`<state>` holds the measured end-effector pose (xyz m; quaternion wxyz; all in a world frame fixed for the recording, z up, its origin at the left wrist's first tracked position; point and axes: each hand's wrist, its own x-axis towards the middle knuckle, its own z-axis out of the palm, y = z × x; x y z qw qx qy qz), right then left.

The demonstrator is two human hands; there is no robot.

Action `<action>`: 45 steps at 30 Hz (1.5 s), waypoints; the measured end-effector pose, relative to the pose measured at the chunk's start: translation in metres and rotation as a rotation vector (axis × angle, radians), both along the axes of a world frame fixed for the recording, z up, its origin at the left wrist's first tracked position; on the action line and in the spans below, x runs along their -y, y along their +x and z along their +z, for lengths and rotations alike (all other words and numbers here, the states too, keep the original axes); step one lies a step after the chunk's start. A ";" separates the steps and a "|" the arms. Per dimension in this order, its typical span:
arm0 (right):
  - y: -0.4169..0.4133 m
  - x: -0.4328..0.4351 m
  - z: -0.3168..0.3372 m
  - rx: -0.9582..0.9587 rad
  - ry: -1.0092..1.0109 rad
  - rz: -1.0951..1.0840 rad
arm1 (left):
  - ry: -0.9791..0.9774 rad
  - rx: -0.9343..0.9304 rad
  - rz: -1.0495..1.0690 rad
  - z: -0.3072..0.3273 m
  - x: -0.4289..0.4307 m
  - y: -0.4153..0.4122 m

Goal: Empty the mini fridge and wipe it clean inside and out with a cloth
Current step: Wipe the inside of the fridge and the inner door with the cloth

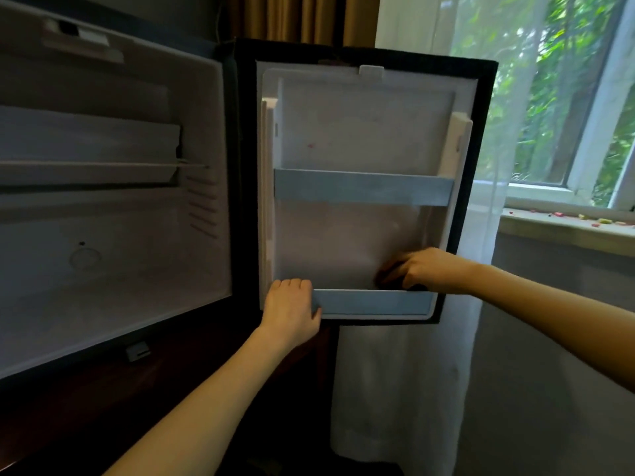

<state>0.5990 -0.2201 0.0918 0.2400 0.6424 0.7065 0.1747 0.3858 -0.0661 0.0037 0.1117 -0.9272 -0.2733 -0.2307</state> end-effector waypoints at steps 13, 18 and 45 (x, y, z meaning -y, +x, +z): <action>-0.053 -0.019 0.055 -0.070 1.151 0.465 | 0.105 0.580 -0.231 0.054 -0.011 -0.025; -0.101 -0.082 0.058 -0.178 1.097 0.370 | 0.089 0.702 -0.102 0.092 -0.013 -0.029; 0.030 0.025 0.108 -0.053 0.791 0.173 | 0.282 0.533 -0.194 0.134 -0.024 0.009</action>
